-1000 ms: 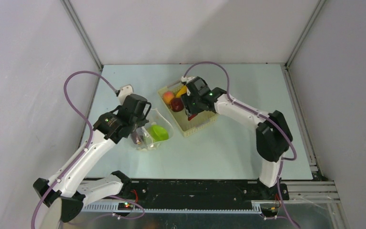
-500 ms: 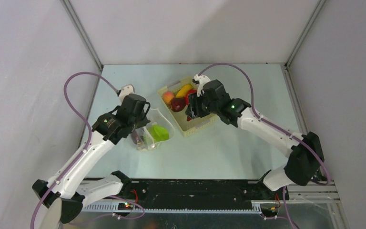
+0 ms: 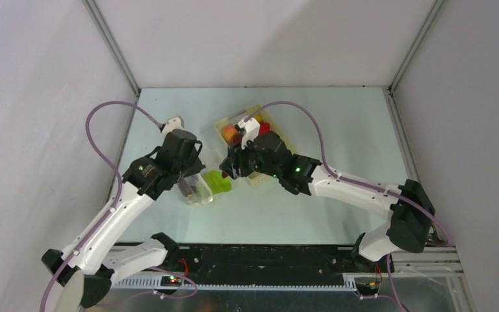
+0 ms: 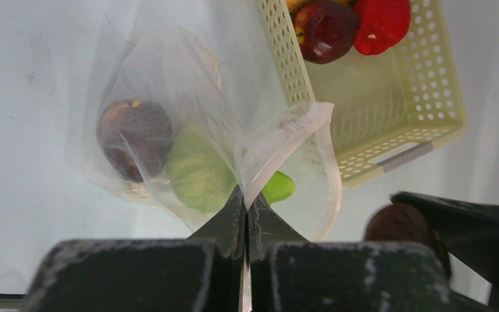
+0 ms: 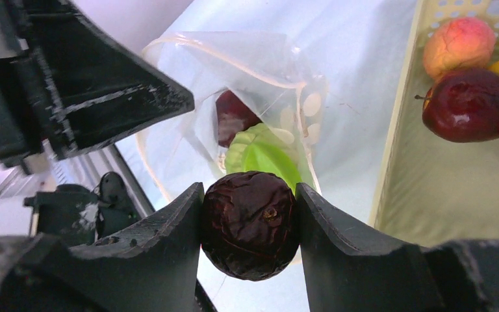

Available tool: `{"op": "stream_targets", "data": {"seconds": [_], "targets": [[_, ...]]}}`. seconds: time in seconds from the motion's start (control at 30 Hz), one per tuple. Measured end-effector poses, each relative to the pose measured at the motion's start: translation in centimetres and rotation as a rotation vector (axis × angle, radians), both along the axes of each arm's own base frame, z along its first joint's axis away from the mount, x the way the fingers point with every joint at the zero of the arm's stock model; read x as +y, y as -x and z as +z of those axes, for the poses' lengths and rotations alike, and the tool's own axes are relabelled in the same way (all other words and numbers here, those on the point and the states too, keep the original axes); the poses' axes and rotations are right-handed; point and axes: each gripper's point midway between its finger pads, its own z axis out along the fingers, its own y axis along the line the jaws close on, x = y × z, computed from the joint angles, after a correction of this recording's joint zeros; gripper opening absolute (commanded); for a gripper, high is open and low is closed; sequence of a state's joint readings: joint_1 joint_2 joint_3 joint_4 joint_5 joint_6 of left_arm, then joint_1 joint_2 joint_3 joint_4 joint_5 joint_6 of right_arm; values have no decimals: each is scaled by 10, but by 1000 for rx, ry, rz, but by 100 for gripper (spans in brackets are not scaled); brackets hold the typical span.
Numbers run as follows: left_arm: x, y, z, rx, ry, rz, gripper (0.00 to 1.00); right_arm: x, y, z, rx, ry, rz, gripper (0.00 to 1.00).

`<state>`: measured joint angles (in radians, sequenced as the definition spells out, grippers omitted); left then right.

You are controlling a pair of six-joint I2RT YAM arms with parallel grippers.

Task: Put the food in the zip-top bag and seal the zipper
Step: Place the fake fruit in the zipper food storage bag.

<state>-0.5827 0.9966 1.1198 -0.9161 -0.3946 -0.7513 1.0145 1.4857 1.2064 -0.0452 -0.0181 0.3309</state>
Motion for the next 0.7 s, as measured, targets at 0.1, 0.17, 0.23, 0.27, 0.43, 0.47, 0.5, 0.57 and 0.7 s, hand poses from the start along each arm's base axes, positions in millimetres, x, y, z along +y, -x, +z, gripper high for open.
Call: {"op": "stream_targets", "data": {"seconds": [0.1, 0.17, 0.23, 0.27, 0.43, 0.47, 0.5, 0.57, 0.7], "targets": [[-4, 3, -2, -1, 27, -20, 0, 8, -5, -14, -4, 24, -51, 33], [-7, 5, -2, 1, 43, -35, 0, 12, -9, -25, -6, 54, -85, 33], [-11, 6, -1, -6, 65, -49, 0, 15, -13, -33, -12, 79, -116, 33], [-13, 7, -1, -7, 78, -56, 0, 16, -15, -36, -17, 88, -131, 34], [-22, 7, 2, -13, 119, -86, 0, 17, -19, -37, -35, 111, -179, 37], [-24, 8, 2, -12, 128, -94, 0, 17, -19, -36, -38, 110, -184, 37], [-25, 8, 3, -13, 134, -99, 0, 18, -19, -34, -42, 109, -188, 37], [-29, 8, 4, -12, 148, -114, 0, 20, -16, -33, -45, 108, -185, 38], [-36, 10, 6, -10, 173, -139, 0, 25, -6, -34, -47, 111, -163, 41]]}}
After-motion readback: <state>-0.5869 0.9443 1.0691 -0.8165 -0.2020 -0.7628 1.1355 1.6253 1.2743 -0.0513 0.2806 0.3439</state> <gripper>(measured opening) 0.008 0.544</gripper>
